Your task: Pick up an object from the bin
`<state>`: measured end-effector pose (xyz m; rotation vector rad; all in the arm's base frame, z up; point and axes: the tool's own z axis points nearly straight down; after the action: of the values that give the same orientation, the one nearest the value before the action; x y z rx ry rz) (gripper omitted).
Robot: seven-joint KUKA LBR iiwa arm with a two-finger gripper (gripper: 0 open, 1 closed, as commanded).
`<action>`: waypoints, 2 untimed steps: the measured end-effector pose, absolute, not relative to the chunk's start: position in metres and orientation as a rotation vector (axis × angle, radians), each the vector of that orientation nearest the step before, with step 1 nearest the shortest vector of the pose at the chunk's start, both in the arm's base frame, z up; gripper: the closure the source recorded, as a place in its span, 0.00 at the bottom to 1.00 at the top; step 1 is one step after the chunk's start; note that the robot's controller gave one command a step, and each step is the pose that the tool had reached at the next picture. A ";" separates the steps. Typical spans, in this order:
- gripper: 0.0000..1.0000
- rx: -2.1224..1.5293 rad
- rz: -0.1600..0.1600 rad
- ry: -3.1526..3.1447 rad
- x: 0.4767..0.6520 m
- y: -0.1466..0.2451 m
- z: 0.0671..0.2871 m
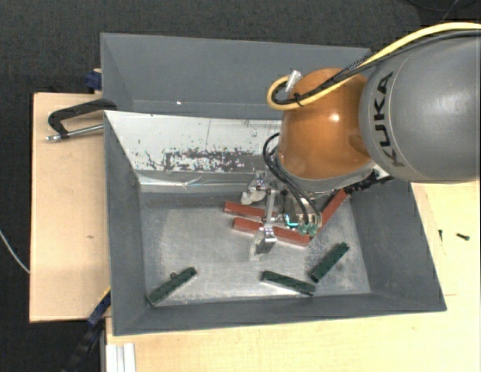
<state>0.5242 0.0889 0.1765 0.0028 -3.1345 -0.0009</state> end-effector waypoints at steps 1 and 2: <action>0.00 0.001 -0.002 -3.141 0.525 0.088 0.180; 0.00 -0.045 -0.005 -3.150 0.541 0.058 0.133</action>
Offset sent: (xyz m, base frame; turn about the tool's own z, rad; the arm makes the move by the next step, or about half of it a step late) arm 0.0284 -0.0685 -0.1013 0.0672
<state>0.5414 0.0577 0.1328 -0.0453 -3.1497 -0.0051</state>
